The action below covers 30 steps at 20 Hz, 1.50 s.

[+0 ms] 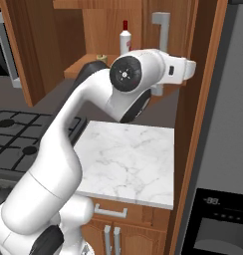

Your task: Get the candle and the liquor from the cabinet and move them to the dining counter.

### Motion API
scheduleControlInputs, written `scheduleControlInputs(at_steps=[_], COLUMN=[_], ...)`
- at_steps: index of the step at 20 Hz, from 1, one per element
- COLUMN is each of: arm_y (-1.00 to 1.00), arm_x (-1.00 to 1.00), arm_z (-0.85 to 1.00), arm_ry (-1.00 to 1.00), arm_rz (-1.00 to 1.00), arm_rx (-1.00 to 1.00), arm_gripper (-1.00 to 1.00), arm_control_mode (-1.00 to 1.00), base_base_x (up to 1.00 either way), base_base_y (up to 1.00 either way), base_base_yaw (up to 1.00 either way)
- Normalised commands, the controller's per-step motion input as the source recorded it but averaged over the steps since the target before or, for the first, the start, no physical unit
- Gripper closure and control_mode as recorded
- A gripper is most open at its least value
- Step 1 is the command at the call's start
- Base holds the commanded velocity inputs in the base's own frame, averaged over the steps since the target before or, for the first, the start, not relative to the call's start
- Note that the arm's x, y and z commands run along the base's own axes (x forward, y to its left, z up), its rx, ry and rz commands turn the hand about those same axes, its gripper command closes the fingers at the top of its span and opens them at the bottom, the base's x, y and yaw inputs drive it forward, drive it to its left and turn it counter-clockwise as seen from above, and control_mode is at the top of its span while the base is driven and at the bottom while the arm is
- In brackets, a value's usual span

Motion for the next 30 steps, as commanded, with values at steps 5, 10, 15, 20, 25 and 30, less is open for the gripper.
scheduleControlInputs(at_steps=[5,10,15,20,25,30], arm_y=[-0.2,-0.15,-0.08,-0.01,-0.02,-0.02], arm_x=[0.0,0.0,0.0,0.0,-0.09,-0.52], arm_z=[0.0,0.0,0.0,0.0,0.0,0.0], arm_ry=[0.0,0.0,0.0,0.0,0.0,0.0], arm_rz=[-0.1,-0.09,-0.07,-0.06,-0.03,0.0], arm_rx=[0.0,-0.01,-0.01,-0.01,0.0,0.0], arm_gripper=[1.0,1.0,1.0,-1.0,-1.0,-1.0], arm_control_mode=[-1.0,-1.0,-1.0,-1.0,-1.0,-1.0], base_base_x=[0.0,0.0,0.0,0.0,0.0,0.0], base_base_y=[0.0,0.0,0.0,0.0,0.0,0.0], base_base_yaw=[0.0,0.0,0.0,0.0,0.0,0.0])
